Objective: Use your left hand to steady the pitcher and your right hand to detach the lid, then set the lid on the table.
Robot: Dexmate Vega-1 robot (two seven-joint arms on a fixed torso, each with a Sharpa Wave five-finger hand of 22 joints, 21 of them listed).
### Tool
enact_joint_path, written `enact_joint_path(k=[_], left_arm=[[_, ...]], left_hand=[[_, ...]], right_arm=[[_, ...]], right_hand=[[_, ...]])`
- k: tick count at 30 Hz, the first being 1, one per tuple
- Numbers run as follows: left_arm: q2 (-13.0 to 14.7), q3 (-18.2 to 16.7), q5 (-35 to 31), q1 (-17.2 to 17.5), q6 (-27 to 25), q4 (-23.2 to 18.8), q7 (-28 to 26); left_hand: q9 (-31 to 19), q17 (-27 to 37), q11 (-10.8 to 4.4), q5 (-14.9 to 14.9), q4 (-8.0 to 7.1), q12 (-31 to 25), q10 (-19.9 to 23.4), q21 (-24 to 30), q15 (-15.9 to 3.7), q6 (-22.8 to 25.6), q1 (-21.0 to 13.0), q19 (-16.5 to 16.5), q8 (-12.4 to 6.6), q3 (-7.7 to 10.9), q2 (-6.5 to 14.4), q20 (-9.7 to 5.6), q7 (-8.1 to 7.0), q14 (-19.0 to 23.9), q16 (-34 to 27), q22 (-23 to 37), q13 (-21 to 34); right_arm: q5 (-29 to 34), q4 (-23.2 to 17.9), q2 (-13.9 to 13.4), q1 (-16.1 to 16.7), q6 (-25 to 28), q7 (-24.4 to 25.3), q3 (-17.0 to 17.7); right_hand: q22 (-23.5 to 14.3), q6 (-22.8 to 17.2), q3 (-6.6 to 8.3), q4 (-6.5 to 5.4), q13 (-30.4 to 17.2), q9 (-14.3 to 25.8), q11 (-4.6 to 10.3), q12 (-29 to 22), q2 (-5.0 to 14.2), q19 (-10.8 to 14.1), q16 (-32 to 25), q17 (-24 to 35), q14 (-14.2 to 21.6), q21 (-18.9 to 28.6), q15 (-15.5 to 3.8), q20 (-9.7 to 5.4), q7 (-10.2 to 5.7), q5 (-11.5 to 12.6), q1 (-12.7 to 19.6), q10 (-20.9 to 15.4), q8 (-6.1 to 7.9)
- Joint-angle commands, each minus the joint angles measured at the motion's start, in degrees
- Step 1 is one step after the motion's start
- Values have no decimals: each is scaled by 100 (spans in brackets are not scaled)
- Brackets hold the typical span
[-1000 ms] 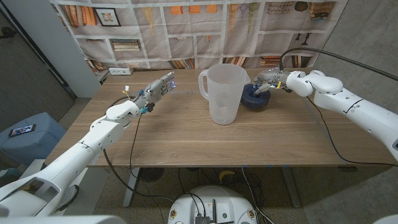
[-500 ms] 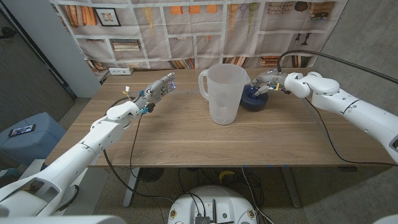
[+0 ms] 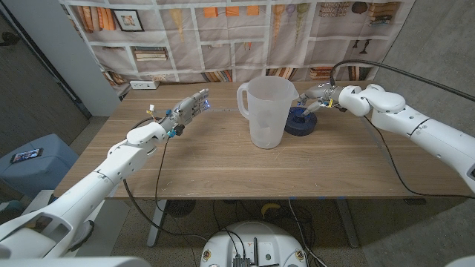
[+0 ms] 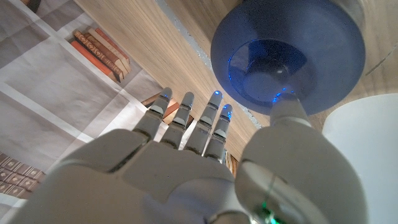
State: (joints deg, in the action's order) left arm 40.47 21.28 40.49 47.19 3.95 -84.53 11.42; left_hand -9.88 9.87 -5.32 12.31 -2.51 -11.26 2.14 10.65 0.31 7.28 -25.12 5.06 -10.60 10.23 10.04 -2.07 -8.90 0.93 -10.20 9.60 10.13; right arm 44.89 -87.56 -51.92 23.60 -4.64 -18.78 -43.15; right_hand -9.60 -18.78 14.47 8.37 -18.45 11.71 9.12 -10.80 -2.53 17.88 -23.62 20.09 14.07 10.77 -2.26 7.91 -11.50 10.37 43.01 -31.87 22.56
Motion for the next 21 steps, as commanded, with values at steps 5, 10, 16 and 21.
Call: enact_joint_path(k=[5, 10, 16, 21], left_arm=[[11, -28, -30, 27, 118, 41, 15], [58, -9, -197, 58, 94, -105, -203], [93, 15, -257, 34, 61, -138, -214], [40, 6, -299, 23, 211, -48, -218]], left_hand=[[-16, 0, 8, 33, 6, -14, 23, 50, -34, 3, 19, 56, -15, 99, 55, -68, -25, 1, -10, 17, 9], [-17, 1, 1, 38, 2, 7, -24, 45, -39, -15, 32, 51, -2, 132, 60, -68, 5, -32, 3, 18, 9], [-17, 2, 5, 41, -1, 3, -11, 42, -41, -9, 45, 51, -1, 158, 58, -69, 6, -35, 2, 18, 8], [-16, 2, 8, 44, -3, -1, 0, 43, -37, 3, 58, 56, -3, 184, 55, -72, 13, -37, 2, 19, 8]], right_arm=[[-248, -194, -79, 4, 5, -422, 139], [-489, -103, -100, 23, -70, -418, 232], [-1436, 430, -65, 220, -556, 223, 601], [-2318, 987, 79, 329, -881, 583, 857]], right_hand=[[-14, 705, -126, -69, 71, -19, -187, 43, -110, -361, 250, 9, -495, -53, 155, 166, 114, 86, -286, 813, -416], [-15, 1079, -193, -99, 149, -44, -288, 45, -158, -578, 424, -1, -844, -60, 376, 184, 224, 116, -468, 1258, -688], [-17, 1171, -232, -150, 223, -61, -351, 28, -132, -776, 563, -27, -1107, -60, 474, 19, 219, 114, -638, 1516, -818], [-17, 1077, -201, -173, 270, -66, -380, 10, -27, -836, 627, -51, -1221, -49, 384, -136, 225, 79, -677, 1556, -822]])
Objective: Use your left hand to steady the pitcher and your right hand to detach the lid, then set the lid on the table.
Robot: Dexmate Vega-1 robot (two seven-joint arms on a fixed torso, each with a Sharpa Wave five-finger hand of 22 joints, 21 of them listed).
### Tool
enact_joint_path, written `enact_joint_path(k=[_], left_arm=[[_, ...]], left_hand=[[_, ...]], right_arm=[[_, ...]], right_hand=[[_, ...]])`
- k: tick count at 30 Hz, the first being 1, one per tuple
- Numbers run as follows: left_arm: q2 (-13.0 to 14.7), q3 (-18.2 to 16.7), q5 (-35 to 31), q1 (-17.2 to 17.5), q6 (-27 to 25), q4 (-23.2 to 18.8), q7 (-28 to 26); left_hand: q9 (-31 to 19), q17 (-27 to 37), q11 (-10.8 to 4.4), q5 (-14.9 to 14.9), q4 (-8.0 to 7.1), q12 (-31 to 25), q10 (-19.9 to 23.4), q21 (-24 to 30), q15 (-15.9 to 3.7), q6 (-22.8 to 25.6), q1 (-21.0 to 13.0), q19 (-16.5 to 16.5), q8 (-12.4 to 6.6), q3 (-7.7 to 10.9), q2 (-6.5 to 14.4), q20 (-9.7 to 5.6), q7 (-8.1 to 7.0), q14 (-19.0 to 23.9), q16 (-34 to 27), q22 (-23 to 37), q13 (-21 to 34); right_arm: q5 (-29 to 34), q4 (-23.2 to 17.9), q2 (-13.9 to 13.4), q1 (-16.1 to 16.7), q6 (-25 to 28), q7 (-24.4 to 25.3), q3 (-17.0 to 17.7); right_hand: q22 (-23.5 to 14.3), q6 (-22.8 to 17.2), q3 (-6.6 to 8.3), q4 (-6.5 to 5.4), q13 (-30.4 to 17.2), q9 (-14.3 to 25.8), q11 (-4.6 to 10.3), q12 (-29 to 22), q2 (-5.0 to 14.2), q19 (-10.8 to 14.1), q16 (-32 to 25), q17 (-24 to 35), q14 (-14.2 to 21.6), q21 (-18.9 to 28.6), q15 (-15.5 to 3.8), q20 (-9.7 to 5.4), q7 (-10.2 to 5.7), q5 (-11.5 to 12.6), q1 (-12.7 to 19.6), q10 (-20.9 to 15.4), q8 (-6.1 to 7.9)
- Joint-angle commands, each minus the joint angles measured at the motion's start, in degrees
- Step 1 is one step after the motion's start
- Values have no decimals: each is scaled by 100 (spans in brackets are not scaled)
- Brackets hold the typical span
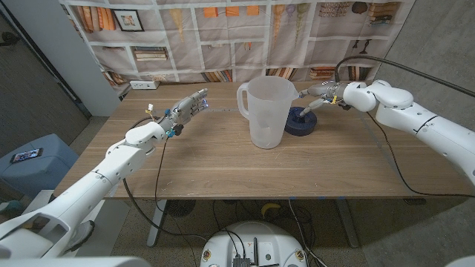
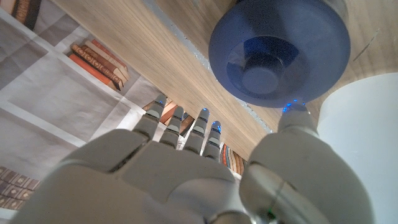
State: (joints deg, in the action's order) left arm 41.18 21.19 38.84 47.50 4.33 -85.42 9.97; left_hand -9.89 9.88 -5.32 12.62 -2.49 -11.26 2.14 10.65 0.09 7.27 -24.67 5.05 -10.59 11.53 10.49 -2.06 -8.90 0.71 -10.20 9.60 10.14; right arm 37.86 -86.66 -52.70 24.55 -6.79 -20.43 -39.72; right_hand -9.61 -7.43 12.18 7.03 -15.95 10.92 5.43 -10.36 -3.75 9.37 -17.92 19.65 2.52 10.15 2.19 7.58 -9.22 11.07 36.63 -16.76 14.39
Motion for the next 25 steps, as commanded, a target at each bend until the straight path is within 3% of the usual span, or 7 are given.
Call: enact_joint_path(k=[1, 7, 15, 25], left_arm=[[-29, 11, -157, -1, 197, 44, -92], [-88, -19, -208, 49, 422, 124, -131], [-180, -27, -197, 91, 591, 281, -119], [-218, 9, -296, 83, 628, 262, -218]], left_hand=[[-16, 1, 6, 13, -6, -1, 2, 43, -16, 7, 14, 59, -4, 57, 10, -72, 14, -10, 0, 18, 8], [-16, 1, 6, 15, -5, -3, 11, 50, -27, 20, 23, 83, -5, 90, 14, -72, 23, 8, -7, 18, 8], [-15, 0, 22, 17, -2, 1, 4, 52, -25, 30, 28, 100, -5, 129, 19, -65, 44, 19, -10, 18, 8], [-15, -1, 31, 20, 4, -2, 18, 47, -28, 34, 31, 100, -1, 188, 29, -67, 55, 22, -8, 18, 8]], right_arm=[[-1754, 990, 186, 257, -733, 824, 550], [-2473, 1186, 299, 493, -788, 1178, 772], [-3214, 1205, 402, 755, -696, 1343, 951], [-3858, 1297, 468, 1007, -784, 1531, 1110]], right_hand=[[-17, -66, 31, -43, 30, 13, -13, -36, 113, 25, 62, -13, -71, 22, -86, -148, -6, 2, -50, 52, -11], [-14, -372, 44, -52, 133, 0, -29, -84, 209, 297, 55, -87, 83, 128, -223, -401, -8, -61, -133, 16, 20], [-12, -434, 14, -76, 214, -15, -67, -37, 231, 459, 77, -147, 147, 162, -309, -572, -27, -76, -252, 178, -30], [-9, -346, -8, -93, 299, -32, -112, -20, 260, 579, 102, -217, 224, 171, -329, -700, 73, -79, -349, 296, -137]])
